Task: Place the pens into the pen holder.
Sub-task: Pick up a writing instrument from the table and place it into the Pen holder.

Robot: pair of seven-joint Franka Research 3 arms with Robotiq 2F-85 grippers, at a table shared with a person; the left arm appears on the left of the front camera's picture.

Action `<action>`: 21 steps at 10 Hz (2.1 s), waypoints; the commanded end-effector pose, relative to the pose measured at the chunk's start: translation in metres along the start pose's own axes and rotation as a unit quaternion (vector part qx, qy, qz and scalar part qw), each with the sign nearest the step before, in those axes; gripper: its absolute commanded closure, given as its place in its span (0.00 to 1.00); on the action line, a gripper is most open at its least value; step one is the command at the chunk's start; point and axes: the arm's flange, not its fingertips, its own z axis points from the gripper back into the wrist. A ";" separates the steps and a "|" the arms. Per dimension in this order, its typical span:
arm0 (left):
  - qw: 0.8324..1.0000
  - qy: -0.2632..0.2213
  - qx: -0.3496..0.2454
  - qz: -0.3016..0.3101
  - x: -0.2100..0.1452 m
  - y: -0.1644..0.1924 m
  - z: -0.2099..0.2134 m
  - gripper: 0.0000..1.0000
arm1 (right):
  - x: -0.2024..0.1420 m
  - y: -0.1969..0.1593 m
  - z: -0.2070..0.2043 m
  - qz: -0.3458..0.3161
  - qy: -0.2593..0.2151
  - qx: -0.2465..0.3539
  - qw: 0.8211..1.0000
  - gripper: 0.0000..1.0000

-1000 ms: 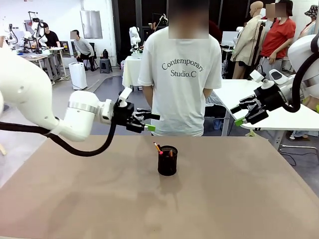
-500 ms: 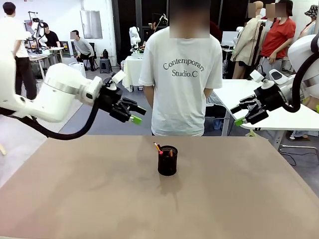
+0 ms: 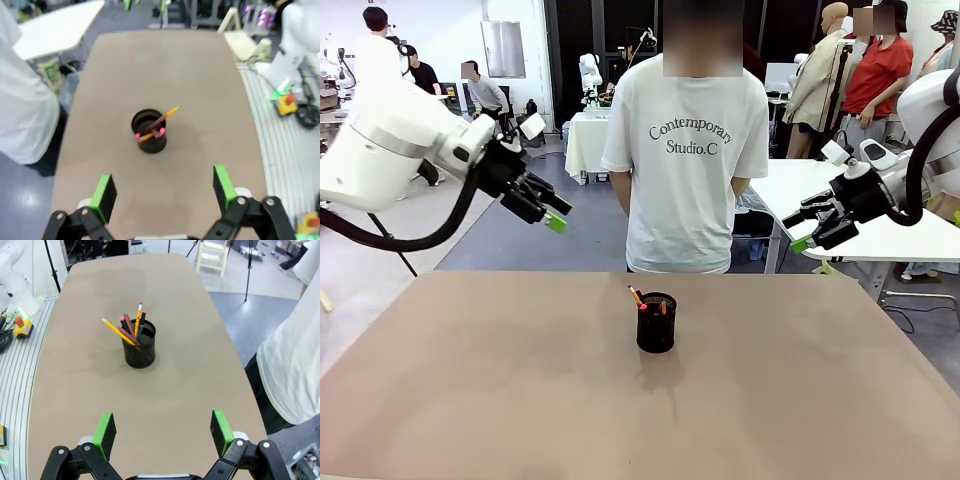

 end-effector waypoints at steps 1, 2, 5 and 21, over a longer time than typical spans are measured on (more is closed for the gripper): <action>0.999 0.033 0.027 -0.002 0.000 -0.004 0.007 0.00 | 0.003 0.000 0.000 -0.005 0.008 -0.002 1.000 0.00; 0.999 0.036 0.030 -0.006 0.000 -0.004 0.016 0.00 | 0.003 0.000 0.000 -0.005 0.008 -0.002 1.000 0.00; 0.997 0.060 0.036 -0.019 0.002 -0.012 0.028 0.00 | 0.003 0.000 0.000 -0.005 0.008 -0.002 1.000 0.00; 0.996 0.072 0.047 -0.023 0.005 -0.012 0.043 0.00 | 0.003 0.000 0.000 -0.005 0.008 -0.002 1.000 0.00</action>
